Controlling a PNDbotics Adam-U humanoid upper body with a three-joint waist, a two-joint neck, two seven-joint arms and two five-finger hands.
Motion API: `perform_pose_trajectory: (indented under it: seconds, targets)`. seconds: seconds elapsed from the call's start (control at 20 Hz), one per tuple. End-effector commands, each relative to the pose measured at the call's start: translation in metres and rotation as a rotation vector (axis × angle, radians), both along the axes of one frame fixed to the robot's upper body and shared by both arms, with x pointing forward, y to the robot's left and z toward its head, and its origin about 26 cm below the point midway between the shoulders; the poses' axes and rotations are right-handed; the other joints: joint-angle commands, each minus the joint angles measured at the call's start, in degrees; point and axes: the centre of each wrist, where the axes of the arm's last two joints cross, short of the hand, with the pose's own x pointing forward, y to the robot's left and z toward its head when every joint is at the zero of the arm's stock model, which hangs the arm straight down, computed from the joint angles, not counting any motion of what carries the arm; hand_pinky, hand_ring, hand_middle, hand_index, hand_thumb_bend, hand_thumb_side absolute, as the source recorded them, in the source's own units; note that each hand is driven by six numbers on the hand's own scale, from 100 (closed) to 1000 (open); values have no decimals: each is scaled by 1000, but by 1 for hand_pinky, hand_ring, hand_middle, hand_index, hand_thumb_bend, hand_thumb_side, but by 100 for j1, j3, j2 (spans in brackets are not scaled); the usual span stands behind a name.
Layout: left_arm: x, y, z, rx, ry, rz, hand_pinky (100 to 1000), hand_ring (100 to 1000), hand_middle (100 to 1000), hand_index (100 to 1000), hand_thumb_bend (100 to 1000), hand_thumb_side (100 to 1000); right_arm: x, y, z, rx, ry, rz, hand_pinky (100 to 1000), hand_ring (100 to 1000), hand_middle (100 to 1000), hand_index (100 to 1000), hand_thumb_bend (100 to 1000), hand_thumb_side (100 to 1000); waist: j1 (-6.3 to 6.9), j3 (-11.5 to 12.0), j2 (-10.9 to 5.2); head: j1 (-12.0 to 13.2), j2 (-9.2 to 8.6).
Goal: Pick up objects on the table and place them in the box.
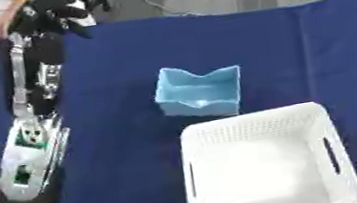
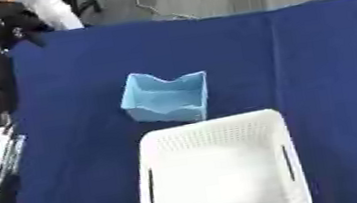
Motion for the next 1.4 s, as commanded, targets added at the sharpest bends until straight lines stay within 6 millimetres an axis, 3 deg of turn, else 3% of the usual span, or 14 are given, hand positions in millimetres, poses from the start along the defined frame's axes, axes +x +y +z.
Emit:
perform_pose_trajectory:
  seconds: [0.05, 0.5, 0.55, 0.6, 0.65, 0.7, 0.75, 0.8, 0.85, 0.95, 1.0, 1.05, 1.1, 1.4]
  targets:
    - [-1, 0, 8, 12, -25, -9, 410, 606, 631, 713, 441, 763, -2, 0, 4, -1, -64, 2, 687, 763, 854, 846, 100, 663, 5, 5, -90, -3, 8]
    - [-1, 0, 8, 15, -22, -14, 409, 607, 632, 713, 447, 754, -2, 0, 5, -6, -74, 4, 682, 757, 850, 844, 100, 660, -4, -13, -76, -2, 9]
    - [0, 0, 8, 22, -20, -14, 409, 607, 633, 714, 536, 692, -2, 0, 5, -5, -76, 5, 681, 756, 849, 843, 100, 661, -8, -21, -74, 7, 14]
    - [0, 1, 9, 35, -17, -12, 409, 607, 633, 714, 536, 692, -2, 0, 5, -5, -77, 5, 681, 756, 849, 843, 100, 661, -9, -26, -72, 16, 20]
    - [1, 3, 9, 49, -12, -8, 409, 611, 640, 724, 737, 564, -2, 0, 5, -6, -78, 6, 680, 755, 848, 842, 100, 663, -5, -29, -73, 27, 31]
    - [2, 4, 9, 68, -4, -1, 409, 612, 641, 725, 760, 550, -2, 1, 5, -7, -78, 7, 680, 755, 848, 842, 100, 663, -2, -32, -73, 37, 38]
    - [3, 6, 9, 89, 5, 6, 410, 619, 654, 736, 951, 418, -2, 1, 5, -8, -78, 8, 679, 754, 847, 842, 100, 663, 2, -35, -71, 43, 40]
    - [3, 9, 9, 117, 17, 16, 410, 617, 651, 733, 916, 444, -2, 1, 5, -9, -79, 10, 680, 754, 847, 842, 100, 663, 4, -37, -69, 46, 41]
    - [4, 11, 8, 144, 32, 26, 412, 629, 669, 755, 1000, 316, -2, 1, 5, -11, -79, 11, 677, 752, 846, 841, 100, 664, 8, -38, -65, 50, 47]
    - [7, 16, 7, 191, 73, 48, 408, 635, 675, 769, 1000, 204, -2, 2, 6, -14, -80, 13, 674, 750, 844, 840, 100, 665, 17, -34, -58, 55, 63]
    - [8, 18, 5, 206, 96, 60, 410, 635, 675, 770, 1000, 225, -2, 2, 6, -15, -80, 13, 675, 750, 844, 840, 100, 664, 21, -35, -55, 51, 67]
    - [9, 20, 3, 218, 117, 71, 399, 639, 680, 773, 1000, 146, -2, 2, 5, -16, -79, 12, 672, 748, 838, 838, 100, 666, 23, -39, -52, 43, 69]
    - [10, 22, 1, 231, 144, 87, 396, 640, 682, 774, 1000, 128, -2, 1, 5, -16, -78, 12, 671, 748, 835, 836, 100, 665, 23, -47, -49, 35, 70]
    - [16, 27, -9, 236, 247, 105, 387, 640, 679, 768, 1000, 135, -2, 1, 6, -15, -80, 6, 666, 744, 827, 830, 100, 666, 14, -65, -19, 23, 81]
